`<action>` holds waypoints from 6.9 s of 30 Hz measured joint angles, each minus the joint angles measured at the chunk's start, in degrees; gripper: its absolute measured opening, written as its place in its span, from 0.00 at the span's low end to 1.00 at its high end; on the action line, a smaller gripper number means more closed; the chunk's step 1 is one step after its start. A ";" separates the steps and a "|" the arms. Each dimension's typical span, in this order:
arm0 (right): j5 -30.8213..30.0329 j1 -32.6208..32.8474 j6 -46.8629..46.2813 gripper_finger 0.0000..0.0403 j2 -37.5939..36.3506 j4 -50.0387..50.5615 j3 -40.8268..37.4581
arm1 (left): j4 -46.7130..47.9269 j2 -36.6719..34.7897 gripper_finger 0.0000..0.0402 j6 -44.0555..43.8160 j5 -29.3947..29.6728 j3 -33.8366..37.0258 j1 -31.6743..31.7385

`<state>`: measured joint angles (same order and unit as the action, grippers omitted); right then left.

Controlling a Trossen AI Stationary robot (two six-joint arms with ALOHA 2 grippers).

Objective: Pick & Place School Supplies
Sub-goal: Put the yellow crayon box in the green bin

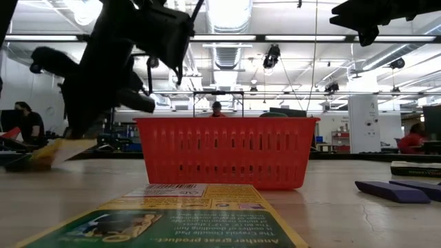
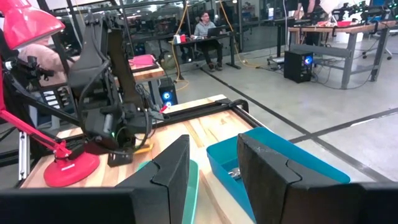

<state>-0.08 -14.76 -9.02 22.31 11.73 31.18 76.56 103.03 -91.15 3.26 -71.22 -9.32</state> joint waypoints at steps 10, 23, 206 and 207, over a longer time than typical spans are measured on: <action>0.00 0.02 0.01 0.32 0.00 0.00 0.00 | 2.22 -7.22 0.01 -0.57 7.42 -1.62 0.33; 0.02 0.01 0.00 0.32 0.02 0.00 0.00 | -0.80 -20.16 0.02 9.10 22.91 -4.22 3.02; 0.02 0.01 0.00 0.32 0.02 0.00 -0.01 | -60.55 -87.13 0.33 70.96 18.89 34.95 -3.10; 0.02 0.02 0.02 0.32 0.02 0.00 -0.02 | -60.55 -87.13 0.33 70.96 18.89 34.95 -3.10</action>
<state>-0.05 -14.75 -9.00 22.33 11.73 31.16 16.01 15.90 -20.18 22.15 -36.27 -12.43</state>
